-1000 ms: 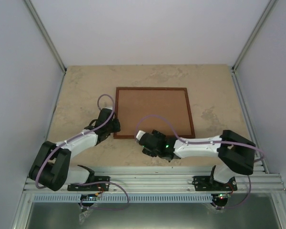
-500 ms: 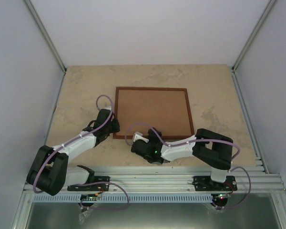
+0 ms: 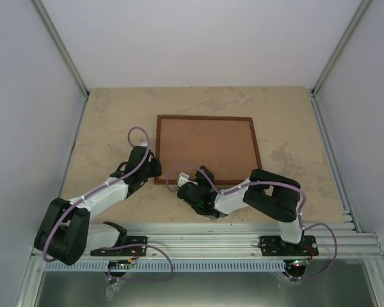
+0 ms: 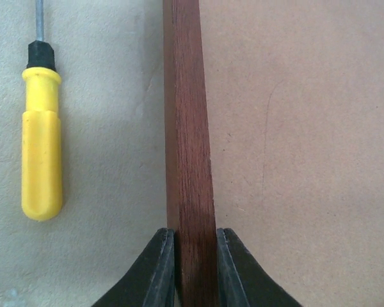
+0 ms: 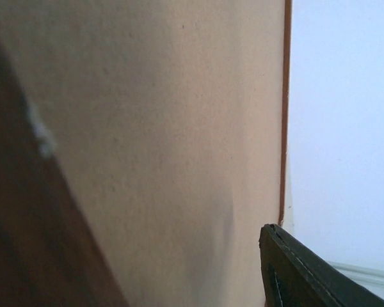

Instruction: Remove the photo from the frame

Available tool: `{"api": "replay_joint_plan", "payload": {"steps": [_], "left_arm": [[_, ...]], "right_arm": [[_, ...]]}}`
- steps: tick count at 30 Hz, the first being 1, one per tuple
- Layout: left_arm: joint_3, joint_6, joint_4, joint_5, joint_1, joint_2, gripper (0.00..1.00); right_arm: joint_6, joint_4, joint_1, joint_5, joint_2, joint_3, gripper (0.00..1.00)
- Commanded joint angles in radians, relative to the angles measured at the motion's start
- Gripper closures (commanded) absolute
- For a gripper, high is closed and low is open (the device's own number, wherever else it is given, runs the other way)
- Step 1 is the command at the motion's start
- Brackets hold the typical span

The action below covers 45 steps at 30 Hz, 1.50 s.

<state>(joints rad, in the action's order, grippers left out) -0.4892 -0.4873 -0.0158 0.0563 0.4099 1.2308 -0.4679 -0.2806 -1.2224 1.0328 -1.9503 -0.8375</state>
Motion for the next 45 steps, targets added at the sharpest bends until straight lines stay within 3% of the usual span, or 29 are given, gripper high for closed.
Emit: {"api": "replay_joint_plan", "payload": {"steps": [1,9,19,21,29,39,45], "left_arm": [[0.008,-0.024,0.098,-0.117,0.015,-0.045,0.98],[0.035,-0.076,0.133,-0.095,0.014,-0.099,0.86],[0.062,-0.197,0.067,0.034,0.013,-0.413,0.54],[0.064,-0.221,0.027,0.065,0.013,-0.499,0.45],[0.023,-0.244,-0.114,0.138,0.013,-0.778,0.25],[0.038,-0.270,-0.165,0.189,0.013,-0.925,0.12],[0.028,-0.268,-0.201,0.226,0.013,-0.991,0.10]], "right_arm": [[-0.101,-0.216,0.025,0.066,-0.020,0.005,0.45],[-0.105,-0.235,0.024,0.089,-0.012,0.022,0.64],[-0.012,-0.095,0.003,0.106,0.071,-0.009,0.99],[0.008,-0.060,0.001,0.101,0.095,-0.011,0.99],[0.055,0.085,-0.029,0.100,0.215,-0.059,1.00],[0.082,0.160,-0.045,0.029,0.412,-0.133,1.00],[0.099,0.233,-0.043,-0.034,0.485,-0.220,1.00]]}}
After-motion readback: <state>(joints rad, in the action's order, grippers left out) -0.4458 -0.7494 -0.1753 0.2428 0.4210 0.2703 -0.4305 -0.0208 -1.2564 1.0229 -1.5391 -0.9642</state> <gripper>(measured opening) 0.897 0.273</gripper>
